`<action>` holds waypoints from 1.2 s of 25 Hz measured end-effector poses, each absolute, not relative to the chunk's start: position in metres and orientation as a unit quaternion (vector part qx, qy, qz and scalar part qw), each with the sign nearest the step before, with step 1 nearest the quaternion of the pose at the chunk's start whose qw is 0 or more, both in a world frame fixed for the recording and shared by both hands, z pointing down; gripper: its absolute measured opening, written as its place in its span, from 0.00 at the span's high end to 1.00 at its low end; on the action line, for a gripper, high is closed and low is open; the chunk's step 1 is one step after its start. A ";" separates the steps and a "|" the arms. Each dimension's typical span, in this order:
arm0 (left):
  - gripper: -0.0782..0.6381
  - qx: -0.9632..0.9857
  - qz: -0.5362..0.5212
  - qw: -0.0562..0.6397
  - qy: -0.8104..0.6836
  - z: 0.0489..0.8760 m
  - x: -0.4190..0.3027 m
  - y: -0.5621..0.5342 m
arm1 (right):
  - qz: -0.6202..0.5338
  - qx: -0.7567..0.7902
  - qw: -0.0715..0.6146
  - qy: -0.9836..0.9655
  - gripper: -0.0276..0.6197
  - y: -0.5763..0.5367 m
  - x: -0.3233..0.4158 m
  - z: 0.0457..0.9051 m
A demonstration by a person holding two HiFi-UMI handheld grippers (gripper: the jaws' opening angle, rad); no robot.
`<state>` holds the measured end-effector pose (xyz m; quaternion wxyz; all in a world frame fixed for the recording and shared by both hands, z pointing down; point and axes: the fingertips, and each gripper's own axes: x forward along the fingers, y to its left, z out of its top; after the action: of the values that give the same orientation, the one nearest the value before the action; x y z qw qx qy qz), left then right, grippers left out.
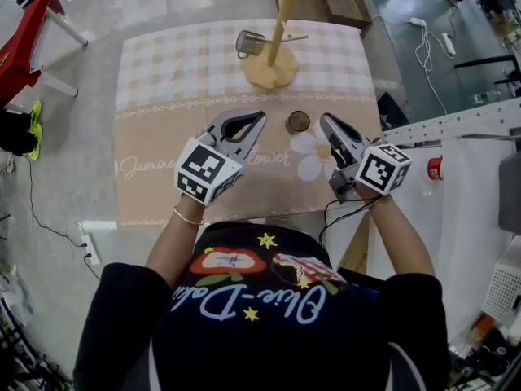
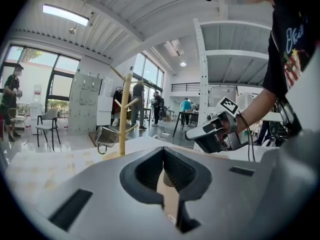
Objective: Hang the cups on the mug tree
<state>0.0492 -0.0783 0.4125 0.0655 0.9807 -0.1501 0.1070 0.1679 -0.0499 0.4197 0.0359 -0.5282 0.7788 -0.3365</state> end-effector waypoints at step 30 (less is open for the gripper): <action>0.88 0.954 0.131 0.134 -0.234 0.469 0.093 -0.053 | -0.314 -0.350 -0.172 0.866 0.83 -0.058 0.181 0.499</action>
<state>0.0927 -0.0526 0.4690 0.1342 0.9540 -0.2336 0.1312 0.1809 -0.0585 0.4990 -0.1717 -0.3503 0.8655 -0.3141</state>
